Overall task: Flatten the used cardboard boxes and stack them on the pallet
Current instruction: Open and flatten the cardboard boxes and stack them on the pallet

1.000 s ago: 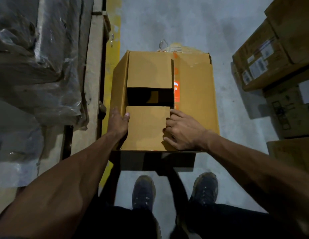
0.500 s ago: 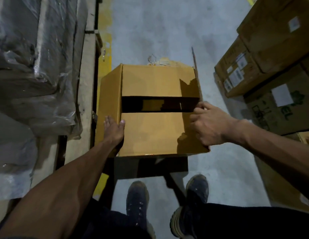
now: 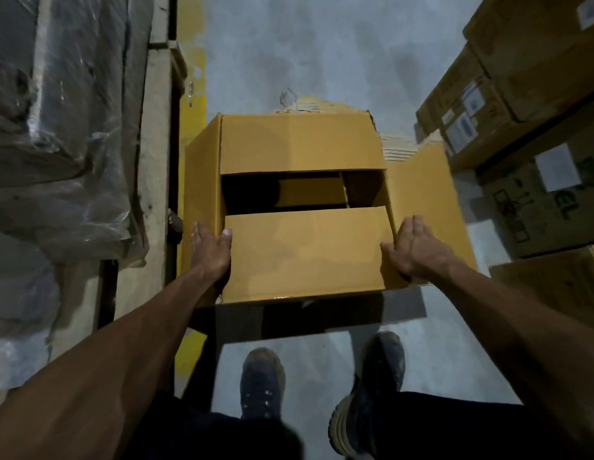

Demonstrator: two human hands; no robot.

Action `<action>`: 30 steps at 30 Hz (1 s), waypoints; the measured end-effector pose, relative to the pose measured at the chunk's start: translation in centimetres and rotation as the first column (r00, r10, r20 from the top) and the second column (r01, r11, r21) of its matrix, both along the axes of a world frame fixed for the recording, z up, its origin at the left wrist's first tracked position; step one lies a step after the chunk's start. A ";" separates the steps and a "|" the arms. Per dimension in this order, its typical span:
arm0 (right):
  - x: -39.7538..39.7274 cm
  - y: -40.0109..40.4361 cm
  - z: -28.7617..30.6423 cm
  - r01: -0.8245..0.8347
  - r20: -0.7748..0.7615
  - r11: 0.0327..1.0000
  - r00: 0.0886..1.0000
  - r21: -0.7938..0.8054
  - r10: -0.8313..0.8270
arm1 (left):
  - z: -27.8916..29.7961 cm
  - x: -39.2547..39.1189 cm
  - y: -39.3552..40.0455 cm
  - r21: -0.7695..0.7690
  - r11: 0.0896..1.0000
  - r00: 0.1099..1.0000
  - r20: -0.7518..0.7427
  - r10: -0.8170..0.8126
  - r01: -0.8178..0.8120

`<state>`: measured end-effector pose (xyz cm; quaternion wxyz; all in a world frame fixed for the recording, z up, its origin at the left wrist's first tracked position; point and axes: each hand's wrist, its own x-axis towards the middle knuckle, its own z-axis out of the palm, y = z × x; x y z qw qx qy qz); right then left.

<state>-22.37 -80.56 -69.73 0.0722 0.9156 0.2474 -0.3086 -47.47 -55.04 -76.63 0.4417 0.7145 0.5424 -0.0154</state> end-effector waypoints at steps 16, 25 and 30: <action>-3.0 0.1 -3.0 0.653 -0.064 0.719 0.749 0.239 -0.659 | 1.5 0.6 0.4 -0.010 0.994 0.983 0.146 -0.109 0.111; -4.4 1.7 -0.7 0.201 0.190 0.871 0.931 0.449 -0.312 | 3.6 2.8 -1.2 0.440 0.742 0.861 -0.205 -0.466 0.506; -4.6 6.6 0.3 -0.130 -0.032 0.953 0.989 0.272 0.144 | 5.8 7.8 -2.2 0.333 0.407 0.523 -0.455 -0.720 0.850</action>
